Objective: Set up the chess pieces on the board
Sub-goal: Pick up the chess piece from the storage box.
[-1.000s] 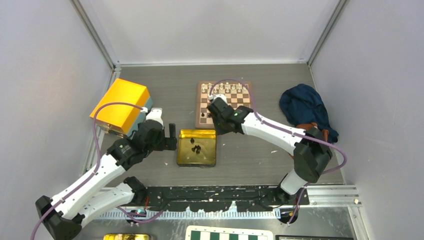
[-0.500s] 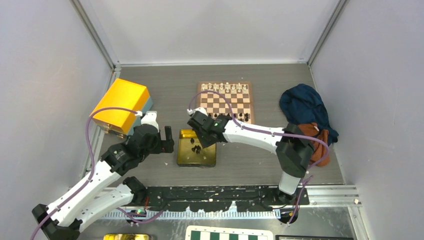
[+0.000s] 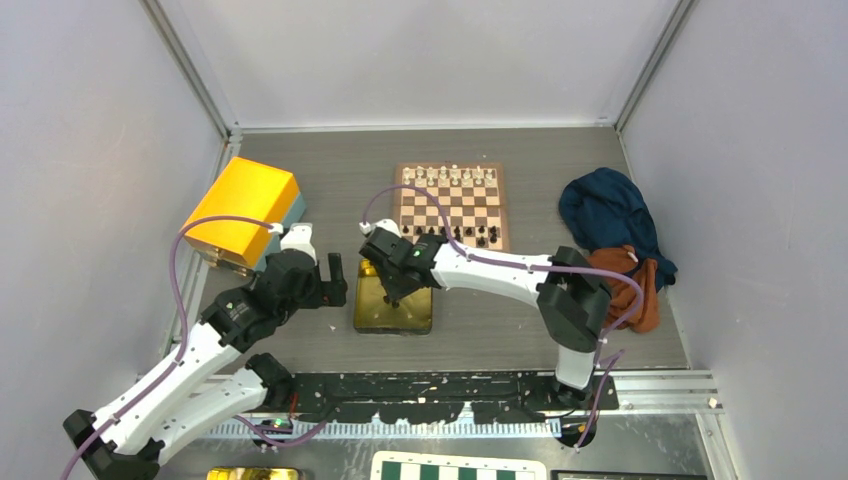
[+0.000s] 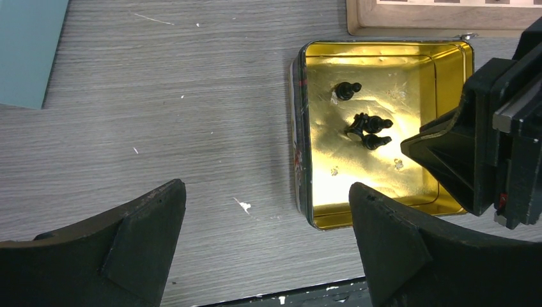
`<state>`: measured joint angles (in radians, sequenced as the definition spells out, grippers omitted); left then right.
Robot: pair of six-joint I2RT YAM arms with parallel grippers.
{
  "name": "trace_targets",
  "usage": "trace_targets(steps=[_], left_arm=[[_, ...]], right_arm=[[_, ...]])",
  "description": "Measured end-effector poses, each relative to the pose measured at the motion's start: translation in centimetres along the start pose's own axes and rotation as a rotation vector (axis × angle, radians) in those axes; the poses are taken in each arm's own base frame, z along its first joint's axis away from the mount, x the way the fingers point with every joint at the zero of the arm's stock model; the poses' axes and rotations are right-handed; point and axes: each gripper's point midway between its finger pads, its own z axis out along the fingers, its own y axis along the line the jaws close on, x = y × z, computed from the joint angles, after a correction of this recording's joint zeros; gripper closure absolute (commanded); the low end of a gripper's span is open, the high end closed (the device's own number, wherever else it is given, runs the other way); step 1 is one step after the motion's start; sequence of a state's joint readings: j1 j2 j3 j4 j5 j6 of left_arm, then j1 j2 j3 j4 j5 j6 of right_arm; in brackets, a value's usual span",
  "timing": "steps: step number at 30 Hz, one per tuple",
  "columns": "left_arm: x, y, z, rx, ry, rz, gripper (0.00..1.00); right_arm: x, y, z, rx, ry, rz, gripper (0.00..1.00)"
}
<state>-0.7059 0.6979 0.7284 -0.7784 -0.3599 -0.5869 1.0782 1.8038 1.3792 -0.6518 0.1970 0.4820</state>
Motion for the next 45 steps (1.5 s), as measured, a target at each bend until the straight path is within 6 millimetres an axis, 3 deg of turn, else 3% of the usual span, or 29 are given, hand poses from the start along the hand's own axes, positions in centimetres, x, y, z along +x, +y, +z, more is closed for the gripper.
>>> trace_targets(steps=[8,21,28,45], left_arm=[[0.0,0.0,0.0,0.0,0.0,0.0,0.0],[-0.1,0.3,0.1,-0.017,-0.007,0.001,0.0],[-0.2,0.4,0.1,-0.024,-0.012,0.001,0.0],[-0.3,0.5,0.0,-0.028,-0.019,0.004,0.0]], right_arm=[[0.0,0.3,1.2,0.004,0.018,-0.012,0.64],[-2.0,-0.7,1.7,0.012,-0.003,0.002,0.64],[-2.6,-0.8,3.1,0.009,0.014,0.005,0.64],[-2.0,-1.0,3.9,0.009,0.046,0.007,0.64]])
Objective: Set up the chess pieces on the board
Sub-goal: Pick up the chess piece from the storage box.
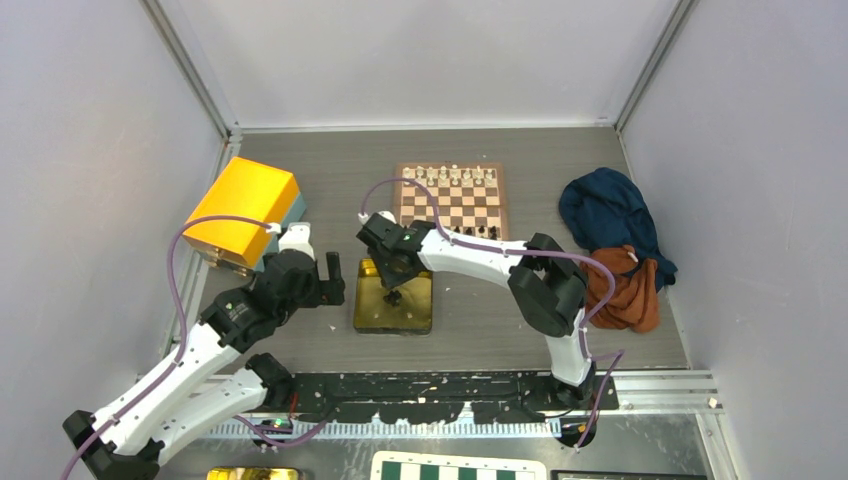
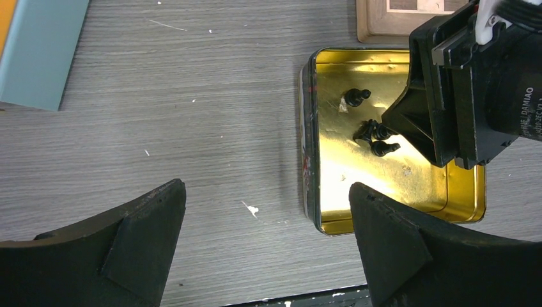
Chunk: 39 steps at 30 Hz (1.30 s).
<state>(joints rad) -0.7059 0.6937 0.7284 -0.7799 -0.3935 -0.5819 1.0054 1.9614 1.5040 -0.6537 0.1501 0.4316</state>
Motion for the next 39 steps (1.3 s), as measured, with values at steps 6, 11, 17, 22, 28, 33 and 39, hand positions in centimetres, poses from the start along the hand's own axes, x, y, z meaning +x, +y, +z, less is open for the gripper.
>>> trace_targets(steps=[6,11,17,22,28,33,39], left_arm=[[0.1,0.0,0.1,-0.003,0.005,0.01,0.0],[0.2,0.0,0.2,-0.005,0.01,0.015,0.0],[0.2,0.0,0.3,-0.008,0.015,0.018,0.0],[0.3,0.0,0.3,-0.01,0.017,0.018,0.0],[0.3,0.0,0.3,-0.01,0.017,0.019,0.0],[0.3,0.0,0.3,-0.009,0.017,0.018,0.0],[0.3,0.0,0.3,-0.009,0.017,0.018,0.0]], right_arm=[[1.1,-0.3,0.4,0.009,0.028,0.011,0.64],[1.8,-0.5,0.5,0.013,0.042,0.016,0.64],[2.3,-0.6,0.7,0.011,0.056,0.02,0.65],[2.5,-0.5,0.8,0.007,0.062,0.028,0.71],[2.8,-0.5,0.7,0.006,0.069,0.034,0.8],[2.8,-0.5,0.3,-0.001,0.064,0.041,0.93],[2.6,-0.5,-0.2,-0.005,0.053,0.043,0.95]])
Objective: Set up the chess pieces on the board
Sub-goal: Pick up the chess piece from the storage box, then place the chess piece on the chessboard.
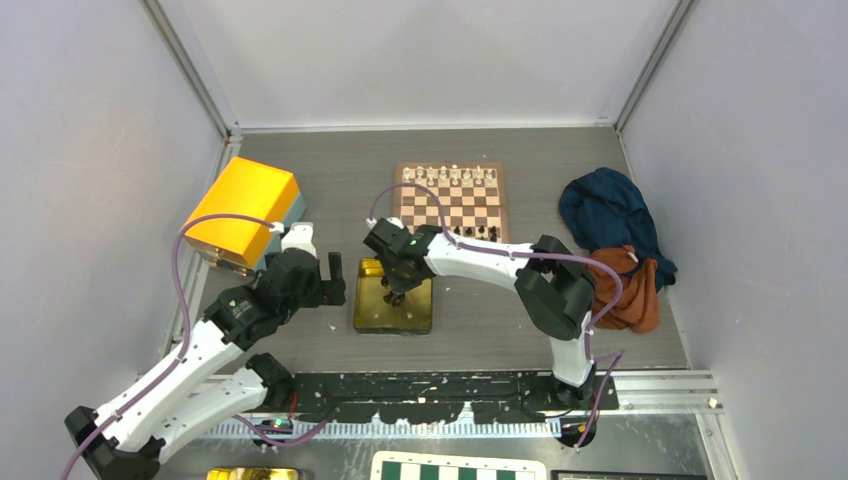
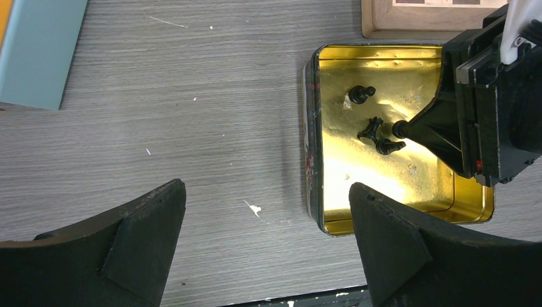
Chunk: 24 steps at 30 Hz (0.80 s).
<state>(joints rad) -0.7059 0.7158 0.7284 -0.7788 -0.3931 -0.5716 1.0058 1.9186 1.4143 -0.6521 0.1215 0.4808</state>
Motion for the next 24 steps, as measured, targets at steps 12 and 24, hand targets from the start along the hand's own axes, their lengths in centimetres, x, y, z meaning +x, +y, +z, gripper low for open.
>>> trace_targets(steps=[12,24], left_arm=[[0.0,0.0,0.1,-0.002,0.003,0.001,0.0],[0.1,0.0,0.2,-0.004,0.007,0.003,0.0]], right_arm=[[-3.1,-1.5,-3.9,0.036,-0.1,0.024,0.96],[-6.3,-9.6,-7.7,0.147,-0.195,0.178,0.96]])
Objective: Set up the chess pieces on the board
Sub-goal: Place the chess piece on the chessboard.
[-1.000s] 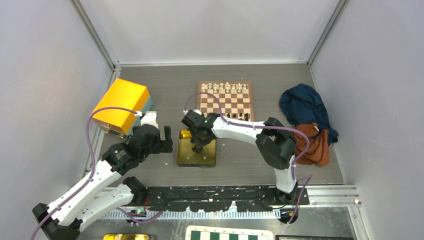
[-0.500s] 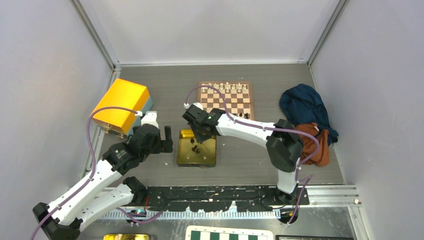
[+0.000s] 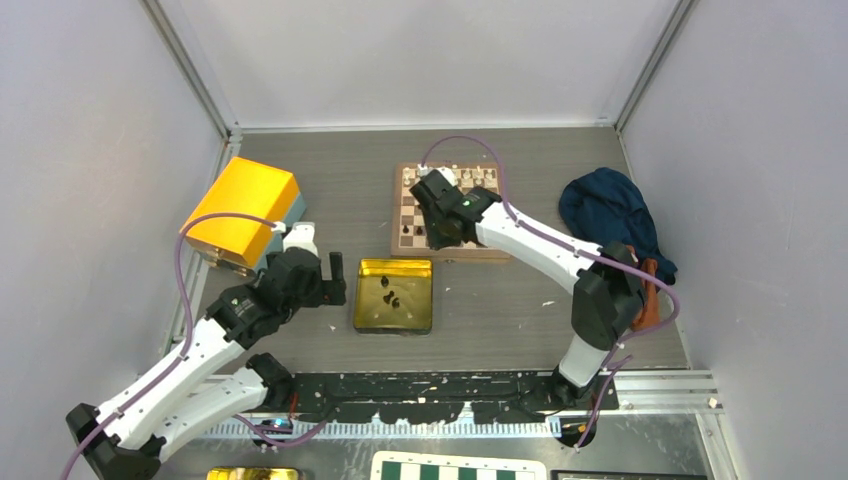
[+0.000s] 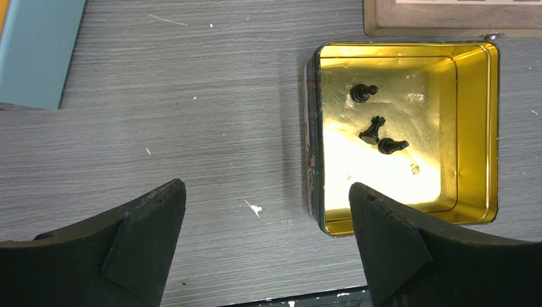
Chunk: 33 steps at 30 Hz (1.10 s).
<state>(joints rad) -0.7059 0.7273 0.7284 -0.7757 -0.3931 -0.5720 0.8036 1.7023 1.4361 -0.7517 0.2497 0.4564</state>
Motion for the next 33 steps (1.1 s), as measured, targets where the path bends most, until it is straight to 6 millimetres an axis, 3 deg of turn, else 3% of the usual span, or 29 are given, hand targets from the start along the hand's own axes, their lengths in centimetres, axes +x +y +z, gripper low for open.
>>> trace_targets(steps=[18,33], left_arm=[[0.6,0.0,0.7,-0.021,0.038,0.019,0.0],[0.4,-0.2,0.9,-0.021,0.037,0.021,0.0]], right_arm=[[1.5,-7.2,1.5,0.126,0.076,0.082,0.96],[0.7,-9.3,2.3,0.144,0.065,0.107,0.96]])
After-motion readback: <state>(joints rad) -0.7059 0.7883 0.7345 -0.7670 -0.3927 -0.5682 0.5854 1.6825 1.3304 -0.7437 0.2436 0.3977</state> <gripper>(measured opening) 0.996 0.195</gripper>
